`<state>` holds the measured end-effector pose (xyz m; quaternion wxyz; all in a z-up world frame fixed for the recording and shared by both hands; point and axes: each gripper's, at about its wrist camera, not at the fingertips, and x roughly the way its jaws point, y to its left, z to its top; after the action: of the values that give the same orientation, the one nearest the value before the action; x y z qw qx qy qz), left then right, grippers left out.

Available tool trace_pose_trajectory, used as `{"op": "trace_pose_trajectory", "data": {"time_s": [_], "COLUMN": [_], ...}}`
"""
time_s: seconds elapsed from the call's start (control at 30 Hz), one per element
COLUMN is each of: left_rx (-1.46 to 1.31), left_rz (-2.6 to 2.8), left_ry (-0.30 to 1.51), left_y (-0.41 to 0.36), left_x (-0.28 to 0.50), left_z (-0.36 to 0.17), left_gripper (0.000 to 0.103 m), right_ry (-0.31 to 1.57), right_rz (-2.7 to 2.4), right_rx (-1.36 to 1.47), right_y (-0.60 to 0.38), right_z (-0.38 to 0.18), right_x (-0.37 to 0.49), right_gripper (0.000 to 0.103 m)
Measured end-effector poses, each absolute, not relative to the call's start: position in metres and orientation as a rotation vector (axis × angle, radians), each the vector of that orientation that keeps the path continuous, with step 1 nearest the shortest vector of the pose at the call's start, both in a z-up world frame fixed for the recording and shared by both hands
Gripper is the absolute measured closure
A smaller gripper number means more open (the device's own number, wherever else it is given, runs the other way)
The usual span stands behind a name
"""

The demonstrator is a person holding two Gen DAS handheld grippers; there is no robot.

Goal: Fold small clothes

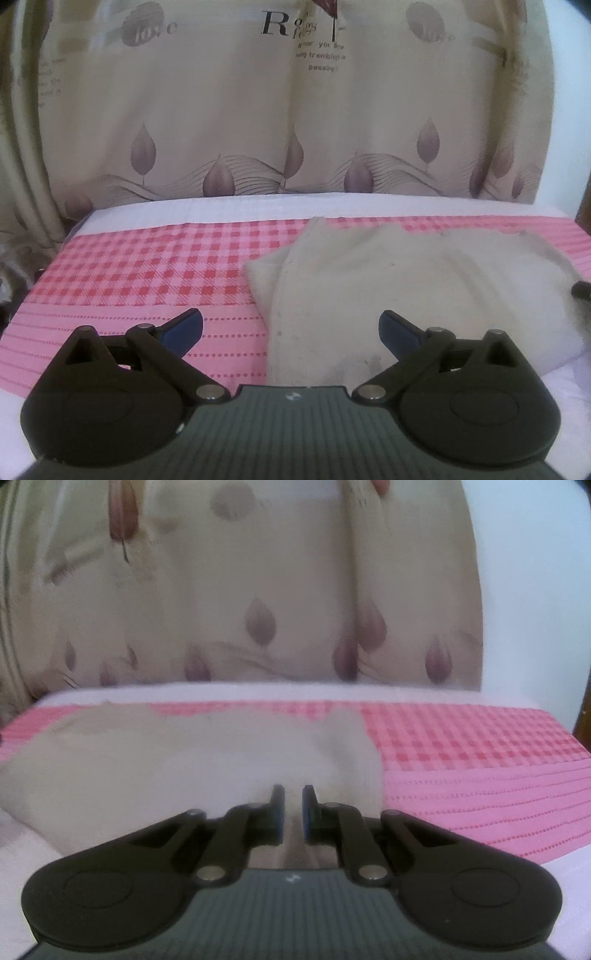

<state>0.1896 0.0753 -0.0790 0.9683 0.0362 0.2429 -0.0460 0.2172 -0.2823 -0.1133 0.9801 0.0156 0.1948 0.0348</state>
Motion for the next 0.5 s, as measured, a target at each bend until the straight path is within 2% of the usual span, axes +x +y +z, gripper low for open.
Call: {"op": "trace_pose_trajectory", "data": {"time_s": [0.17, 0.5], "left_rx": [0.120, 0.209], "left_rz": [-0.064, -0.027], "left_ry": [0.493, 0.501], "left_y": [0.068, 0.053], "left_x": [0.199, 0.210], "left_z": [-0.081, -0.086], "left_gripper": [0.000, 0.000], "right_ry": [0.375, 0.370], "right_rz": [0.059, 0.082], "right_rx": [0.031, 0.076], "right_y": [-0.285, -0.290], "right_z": [-0.130, -0.130], "right_x": [0.216, 0.216], "right_gripper": [0.094, 0.093]}}
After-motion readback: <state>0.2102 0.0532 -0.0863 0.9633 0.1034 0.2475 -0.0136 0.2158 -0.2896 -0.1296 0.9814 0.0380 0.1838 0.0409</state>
